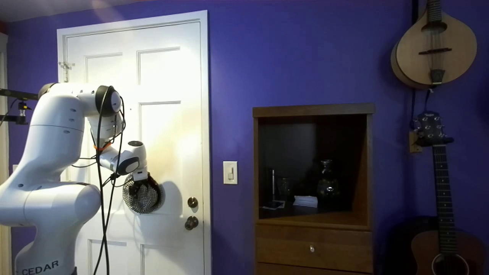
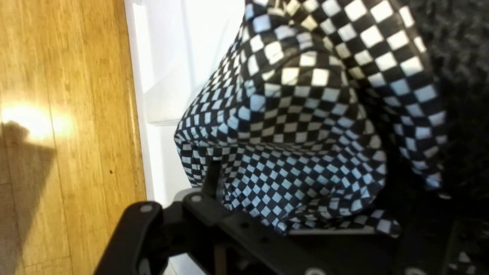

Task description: Take the hat off of the top of the cabinet and hang it on the door

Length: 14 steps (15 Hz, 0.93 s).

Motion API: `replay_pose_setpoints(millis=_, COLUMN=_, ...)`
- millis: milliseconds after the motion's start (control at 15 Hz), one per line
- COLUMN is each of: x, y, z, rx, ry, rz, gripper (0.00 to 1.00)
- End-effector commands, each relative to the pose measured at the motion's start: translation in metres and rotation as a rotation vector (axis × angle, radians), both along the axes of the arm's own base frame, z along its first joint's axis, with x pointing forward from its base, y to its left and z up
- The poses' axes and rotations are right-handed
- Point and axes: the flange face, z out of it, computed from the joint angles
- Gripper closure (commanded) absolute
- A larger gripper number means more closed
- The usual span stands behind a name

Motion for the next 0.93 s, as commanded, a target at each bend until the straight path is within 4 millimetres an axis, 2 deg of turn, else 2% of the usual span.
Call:
replay_pose_setpoints(millis=0, x=0.004, y=-0.002, z=-0.004, rx=-0.017, ry=0.074, rz=-0.007, gripper=0.0)
replay_pose_setpoints(millis=867, x=-0.004, y=-0.009, z=-0.021, rx=-0.141, ry=0.226, rz=0.042, gripper=0.0)
